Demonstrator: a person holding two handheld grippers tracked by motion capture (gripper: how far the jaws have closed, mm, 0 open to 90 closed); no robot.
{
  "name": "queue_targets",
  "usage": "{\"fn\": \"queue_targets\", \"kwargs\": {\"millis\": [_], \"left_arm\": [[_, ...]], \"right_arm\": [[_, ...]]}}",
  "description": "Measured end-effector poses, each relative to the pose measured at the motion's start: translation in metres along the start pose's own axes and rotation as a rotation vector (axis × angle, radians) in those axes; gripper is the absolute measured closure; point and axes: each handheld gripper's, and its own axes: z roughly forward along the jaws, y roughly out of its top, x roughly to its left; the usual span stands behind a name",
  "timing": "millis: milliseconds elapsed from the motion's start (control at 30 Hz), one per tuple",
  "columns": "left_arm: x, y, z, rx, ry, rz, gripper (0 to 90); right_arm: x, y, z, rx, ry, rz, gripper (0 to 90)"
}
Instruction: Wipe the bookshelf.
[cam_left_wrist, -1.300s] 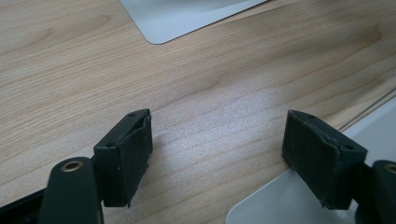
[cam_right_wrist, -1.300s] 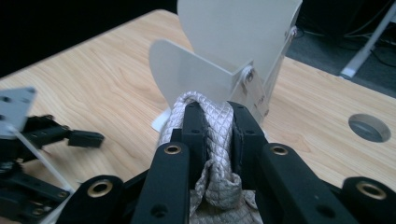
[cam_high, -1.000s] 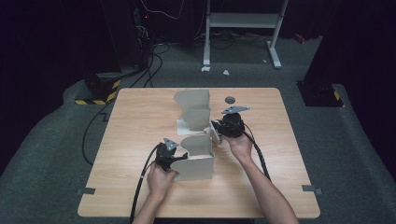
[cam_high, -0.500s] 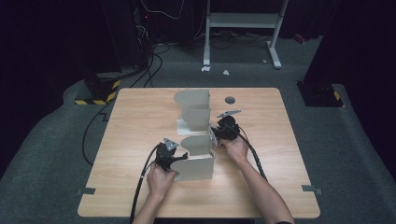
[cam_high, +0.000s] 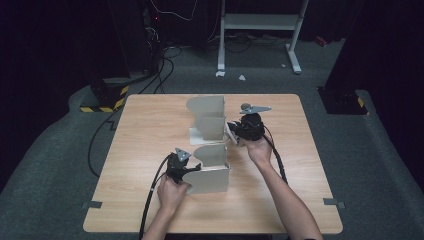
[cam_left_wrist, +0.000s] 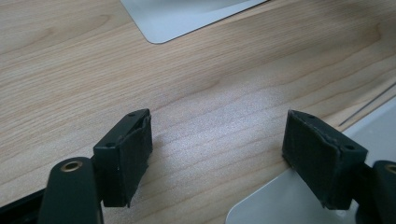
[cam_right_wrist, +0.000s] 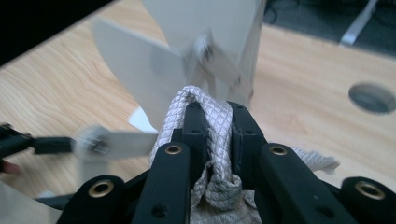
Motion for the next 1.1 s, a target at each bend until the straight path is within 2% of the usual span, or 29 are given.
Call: {"fn": "queue_targets", "kwargs": {"millis": [300, 367, 533, 800, 900, 1000, 1100], "left_arm": [[0.000, 0.000, 0.000, -0.002, 0.000, 0.001, 24.7], [0.000, 0.000, 0.000, -0.002, 0.000, 0.000, 24.8], [0.000, 0.000, 0.000, -0.001, -0.001, 0.001, 24.8], [0.000, 0.000, 0.000, -0.003, -0.001, 0.001, 25.0], [0.000, 0.000, 0.000, -0.005, -0.001, 0.000, 25.0], [0.000, 0.000, 0.000, -0.005, -0.002, 0.000, 25.2], [0.000, 0.000, 0.000, -0.004, -0.004, 0.003, 25.4]], "right_arm": [[0.010, 0.009, -0.014, -0.036, 0.014, -0.030, 79.8], [0.012, 0.008, -0.012, -0.029, 0.012, -0.043, 79.7], [0.012, -0.003, 0.003, 0.011, 0.019, -0.038, 79.7], [0.001, -0.026, 0.034, 0.122, 0.006, 0.005, 79.8], [-0.001, -0.030, 0.042, 0.149, 0.005, 0.018, 79.8], [0.000, -0.032, 0.046, 0.159, -0.002, 0.025, 79.8], [0.001, -0.027, 0.039, 0.136, -0.002, 0.024, 79.8]]}}
